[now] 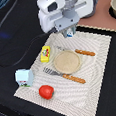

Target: Interact with the objects in diverse but meaningful ways.

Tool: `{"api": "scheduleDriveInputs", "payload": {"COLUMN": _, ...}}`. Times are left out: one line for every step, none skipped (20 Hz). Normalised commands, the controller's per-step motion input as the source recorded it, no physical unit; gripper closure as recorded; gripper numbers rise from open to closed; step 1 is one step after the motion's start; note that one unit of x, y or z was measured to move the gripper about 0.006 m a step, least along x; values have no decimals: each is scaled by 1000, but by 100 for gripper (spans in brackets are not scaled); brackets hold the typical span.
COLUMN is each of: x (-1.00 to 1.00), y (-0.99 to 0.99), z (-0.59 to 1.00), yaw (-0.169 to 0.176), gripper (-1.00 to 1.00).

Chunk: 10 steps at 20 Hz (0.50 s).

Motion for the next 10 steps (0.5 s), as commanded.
{"api": "scheduleDriveInputs", "payload": {"x": 691, "y": -811, "z": 0, "yaw": 0, "gripper": 100}}
{"api": "scheduleDriveInputs", "payload": {"x": 689, "y": -809, "z": 0, "yaw": 0, "gripper": 100}}
{"api": "scheduleDriveInputs", "payload": {"x": 651, "y": -809, "z": 0, "yaw": -1, "gripper": 100}}
{"api": "scheduleDriveInputs", "payload": {"x": 643, "y": -814, "z": 0, "yaw": -1, "gripper": 100}}
{"api": "scheduleDriveInputs", "payload": {"x": 640, "y": -814, "z": 0, "yaw": -3, "gripper": 100}}
{"api": "scheduleDriveInputs", "payload": {"x": 640, "y": -811, "z": 0, "yaw": -2, "gripper": 100}}
{"api": "scheduleDriveInputs", "payload": {"x": 640, "y": -806, "z": 0, "yaw": -3, "gripper": 100}}
{"api": "scheduleDriveInputs", "payload": {"x": 637, "y": -786, "z": 0, "yaw": -11, "gripper": 100}}
{"api": "scheduleDriveInputs", "payload": {"x": 583, "y": -657, "z": 0, "yaw": -31, "gripper": 100}}
{"api": "scheduleDriveInputs", "payload": {"x": 440, "y": -411, "z": -9, "yaw": -56, "gripper": 100}}
